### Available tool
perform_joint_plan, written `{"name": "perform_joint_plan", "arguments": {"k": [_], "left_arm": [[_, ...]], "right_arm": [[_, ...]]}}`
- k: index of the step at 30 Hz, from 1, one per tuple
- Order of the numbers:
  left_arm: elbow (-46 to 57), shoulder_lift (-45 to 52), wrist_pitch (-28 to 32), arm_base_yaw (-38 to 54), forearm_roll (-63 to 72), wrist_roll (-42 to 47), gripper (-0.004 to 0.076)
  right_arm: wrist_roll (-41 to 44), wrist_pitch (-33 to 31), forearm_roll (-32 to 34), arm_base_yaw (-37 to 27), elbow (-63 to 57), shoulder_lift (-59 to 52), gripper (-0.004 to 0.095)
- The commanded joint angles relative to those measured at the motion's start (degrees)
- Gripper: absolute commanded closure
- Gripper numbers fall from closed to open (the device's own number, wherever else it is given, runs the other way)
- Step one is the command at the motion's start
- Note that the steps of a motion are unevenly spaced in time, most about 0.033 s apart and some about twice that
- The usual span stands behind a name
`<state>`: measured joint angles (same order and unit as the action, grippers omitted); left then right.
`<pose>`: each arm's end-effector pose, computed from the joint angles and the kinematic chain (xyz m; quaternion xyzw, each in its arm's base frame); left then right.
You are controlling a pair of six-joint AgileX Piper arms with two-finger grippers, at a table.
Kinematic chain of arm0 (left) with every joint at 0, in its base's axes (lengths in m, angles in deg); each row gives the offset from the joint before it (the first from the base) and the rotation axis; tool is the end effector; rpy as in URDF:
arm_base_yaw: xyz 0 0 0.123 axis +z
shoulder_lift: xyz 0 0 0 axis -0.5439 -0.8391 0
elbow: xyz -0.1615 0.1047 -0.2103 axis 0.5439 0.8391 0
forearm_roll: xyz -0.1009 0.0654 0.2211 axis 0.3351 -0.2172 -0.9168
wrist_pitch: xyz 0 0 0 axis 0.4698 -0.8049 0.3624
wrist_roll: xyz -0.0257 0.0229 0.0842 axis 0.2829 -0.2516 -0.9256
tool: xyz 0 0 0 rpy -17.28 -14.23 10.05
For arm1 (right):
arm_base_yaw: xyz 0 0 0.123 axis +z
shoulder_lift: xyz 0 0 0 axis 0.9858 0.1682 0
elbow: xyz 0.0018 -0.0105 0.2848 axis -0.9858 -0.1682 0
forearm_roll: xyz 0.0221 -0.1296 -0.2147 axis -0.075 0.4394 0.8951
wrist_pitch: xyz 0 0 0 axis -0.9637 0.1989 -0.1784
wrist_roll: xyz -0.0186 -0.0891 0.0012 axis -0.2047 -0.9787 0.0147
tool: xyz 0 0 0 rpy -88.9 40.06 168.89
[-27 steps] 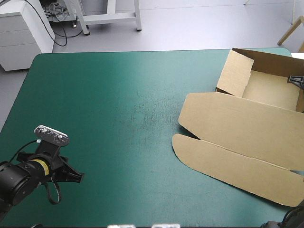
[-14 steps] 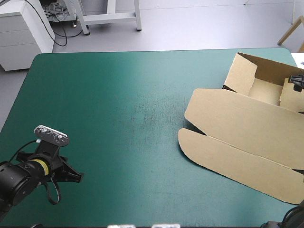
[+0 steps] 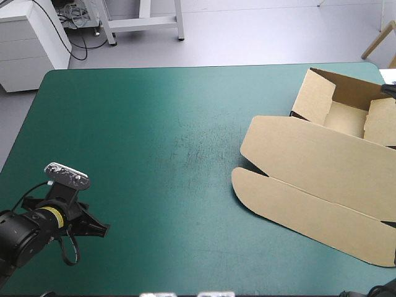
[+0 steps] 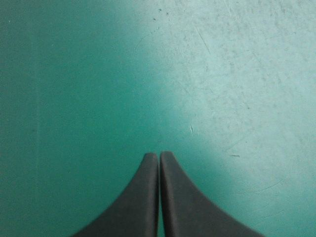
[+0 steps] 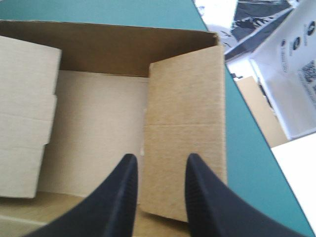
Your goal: Fold the box
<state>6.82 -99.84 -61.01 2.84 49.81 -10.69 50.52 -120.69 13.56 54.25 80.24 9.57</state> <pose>0.1148 -0.0414 0.3263 0.1631 0.9382 0.0216 0.3045 0.3340 -0.1490 0.3893 0.1534 0.9151 -0.0309 0.3717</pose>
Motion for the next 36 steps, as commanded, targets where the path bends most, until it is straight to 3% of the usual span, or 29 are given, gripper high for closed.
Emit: {"name": "perform_joint_plan", "arguments": {"k": [1,3,12,22,30,36], "left_arm": [[-1.17,0.22,2.81,-0.15,-0.78,0.57,0.0734],[-1.17,0.22,2.90,-0.15,-0.78,0.57,0.0734],[-0.83,0.22,6.27,-0.15,-1.12,0.47,0.0734],[8.25,3.43,7.64,-0.15,-3.04,0.47,0.0734],[14.47,11.49,9.29,-0.15,-2.72,0.47,0.0734],[16.95,18.18,9.57,-0.15,-3.09,0.47,0.0734]], "right_arm": [[-4.75,-0.23,-8.15,0.56,1.85,-5.01,0.0838],[-6.25,-1.91,-10.74,1.74,1.85,-5.99,0.0925],[-8.40,-11.01,-9.51,14.13,1.22,-8.59,0.0921],[-6.82,1.50,-1.96,27.63,-17.29,-20.66,0.0922],[-7.42,10.30,-2.76,28.29,-38.44,-32.88,0.0922],[-9.75,13.49,-2.81,28.29,-51.74,-42.33,0.0922]]}}
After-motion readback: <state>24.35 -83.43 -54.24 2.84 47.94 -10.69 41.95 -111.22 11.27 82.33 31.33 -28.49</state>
